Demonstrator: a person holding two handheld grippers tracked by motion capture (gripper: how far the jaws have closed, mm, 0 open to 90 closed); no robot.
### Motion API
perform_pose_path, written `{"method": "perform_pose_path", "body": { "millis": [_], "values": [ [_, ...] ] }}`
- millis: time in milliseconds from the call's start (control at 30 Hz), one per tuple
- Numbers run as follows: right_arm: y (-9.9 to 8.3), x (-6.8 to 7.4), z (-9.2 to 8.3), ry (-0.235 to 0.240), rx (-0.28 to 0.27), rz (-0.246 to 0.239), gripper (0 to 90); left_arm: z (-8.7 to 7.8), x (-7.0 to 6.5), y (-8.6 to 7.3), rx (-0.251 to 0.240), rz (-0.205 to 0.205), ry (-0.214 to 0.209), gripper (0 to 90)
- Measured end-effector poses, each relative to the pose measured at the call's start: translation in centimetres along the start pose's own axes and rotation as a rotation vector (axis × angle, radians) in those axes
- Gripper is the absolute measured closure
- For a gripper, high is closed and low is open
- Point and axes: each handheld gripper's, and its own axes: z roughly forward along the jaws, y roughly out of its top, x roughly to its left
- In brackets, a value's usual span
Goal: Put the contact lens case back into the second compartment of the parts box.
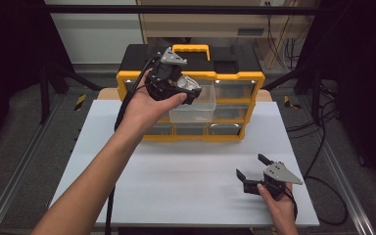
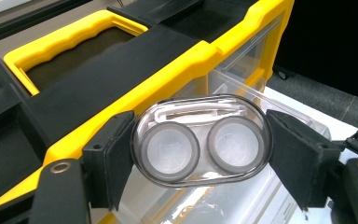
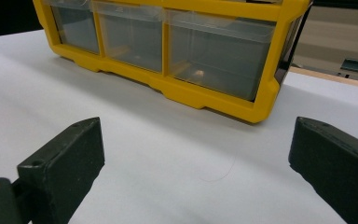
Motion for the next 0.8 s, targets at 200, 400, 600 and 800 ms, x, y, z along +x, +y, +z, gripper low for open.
{"method": "perform_pose_path", "body": {
  "millis": [200, 400, 600, 800],
  "values": [
    [0.0, 0.0, 0.01, 0.0, 0.001, 0.001, 3.7, 0.14, -0.04, -0.04, 0.002, -0.003, 0.001, 26.3],
    [0.0, 0.01, 0.0, 0.001, 0.001, 0.002, 3.7, 0.22, -0.02, -0.09, 0.003, -0.007, 0.001, 26.2],
    [-0.03, 0.07, 0.08, 0.002, 0.004, -0.004, 3.7, 0.3, 0.17, -0.17, 0.007, -0.01, 0.002, 26.3],
    [-0.02, 0.11, 0.13, 0.005, 0.004, -0.006, 3.7, 0.4, 0.22, -0.27, 0.004, -0.023, -0.006, 26.2]
  ]
}}
